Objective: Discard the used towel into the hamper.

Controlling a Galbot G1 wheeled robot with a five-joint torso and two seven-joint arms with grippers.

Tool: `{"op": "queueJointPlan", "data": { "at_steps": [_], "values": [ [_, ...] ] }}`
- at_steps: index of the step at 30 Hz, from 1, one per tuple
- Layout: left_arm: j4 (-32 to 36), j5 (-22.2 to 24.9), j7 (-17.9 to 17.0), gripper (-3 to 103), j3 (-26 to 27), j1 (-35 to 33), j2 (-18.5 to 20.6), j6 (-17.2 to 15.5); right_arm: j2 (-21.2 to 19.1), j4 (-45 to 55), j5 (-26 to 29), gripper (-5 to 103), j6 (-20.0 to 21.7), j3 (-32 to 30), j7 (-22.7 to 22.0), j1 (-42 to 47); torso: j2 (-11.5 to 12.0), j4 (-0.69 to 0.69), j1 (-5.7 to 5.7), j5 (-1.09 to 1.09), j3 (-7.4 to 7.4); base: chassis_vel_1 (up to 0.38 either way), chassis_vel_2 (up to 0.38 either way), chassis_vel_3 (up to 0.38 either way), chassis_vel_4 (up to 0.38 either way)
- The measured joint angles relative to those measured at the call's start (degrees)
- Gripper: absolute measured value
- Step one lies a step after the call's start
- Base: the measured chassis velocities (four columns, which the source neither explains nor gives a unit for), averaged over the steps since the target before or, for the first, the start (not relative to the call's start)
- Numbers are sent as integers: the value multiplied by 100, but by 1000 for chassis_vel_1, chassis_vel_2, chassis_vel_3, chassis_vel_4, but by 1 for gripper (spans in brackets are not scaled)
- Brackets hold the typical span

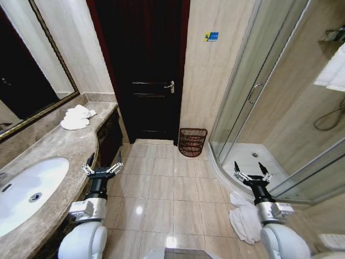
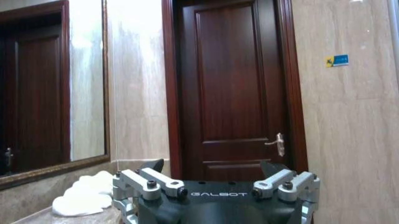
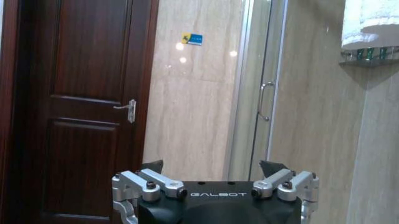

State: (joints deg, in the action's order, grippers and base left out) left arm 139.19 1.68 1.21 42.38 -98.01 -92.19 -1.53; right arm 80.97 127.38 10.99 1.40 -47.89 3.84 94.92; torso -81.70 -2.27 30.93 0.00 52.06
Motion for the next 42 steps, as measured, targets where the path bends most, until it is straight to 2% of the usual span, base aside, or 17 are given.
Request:
{"op": "queueJointPlan", "data": {
  "at_steps": [11,18,22,28,42],
  "values": [
    [-101,-11,15,100,-86,31,4,31,37,67,-7,100,52,11,3,-33,0,0,0,0,0,0,0,0,0],
    [-288,-125,41,100,-271,-75,5,240,229,173,19,100,67,70,29,-44,0,0,0,0,0,0,0,0,0],
    [-363,-208,25,100,-510,51,16,193,328,331,-7,100,122,87,35,43,0,0,0,-1,0,0,0,0,0],
    [-428,-348,-3,100,-766,180,46,80,276,366,-23,100,110,-14,38,100,0,0,0,-1,0,0,0,0,0],
    [-553,-364,11,100,-588,140,30,165,216,154,-22,100,7,-38,33,20,0,0,0,0,0,0,0,0,0]
  ]
}}
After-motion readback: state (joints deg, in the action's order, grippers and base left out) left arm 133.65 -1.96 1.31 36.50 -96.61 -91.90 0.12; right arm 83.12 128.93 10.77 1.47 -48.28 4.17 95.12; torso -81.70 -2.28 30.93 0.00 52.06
